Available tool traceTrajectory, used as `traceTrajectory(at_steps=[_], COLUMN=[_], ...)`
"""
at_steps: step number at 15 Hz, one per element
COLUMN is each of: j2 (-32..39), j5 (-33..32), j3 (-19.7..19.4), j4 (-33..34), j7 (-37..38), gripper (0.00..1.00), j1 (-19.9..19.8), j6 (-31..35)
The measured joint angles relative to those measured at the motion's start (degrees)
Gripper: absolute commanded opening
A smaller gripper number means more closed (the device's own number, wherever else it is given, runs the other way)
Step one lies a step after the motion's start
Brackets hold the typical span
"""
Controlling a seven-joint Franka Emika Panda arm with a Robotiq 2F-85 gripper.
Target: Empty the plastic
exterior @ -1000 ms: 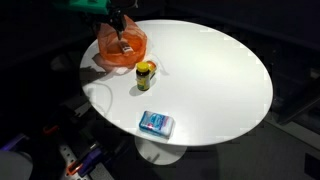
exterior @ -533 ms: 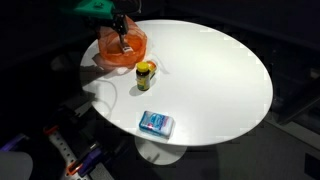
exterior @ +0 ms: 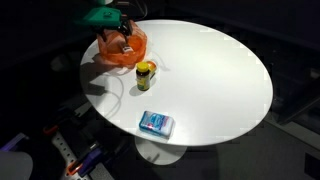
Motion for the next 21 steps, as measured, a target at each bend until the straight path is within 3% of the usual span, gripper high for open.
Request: traceTrajectory(at_steps=[5,11,20,21], j2=[6.0,12.0,20.3,21.1], j5=[5.3,5.9,4.8,4.4], j3=[2.7,7.3,11.6,12.0], j4=[2.1,7.5,14.8,15.4], j7=[-9.1,-18.7,-24.5,-24.5], gripper=[1.00,1.00,1.00,0.88], j1=[-1.1,-5.9,-10.0,-10.1], j6=[3.6,3.7,3.6,3.6])
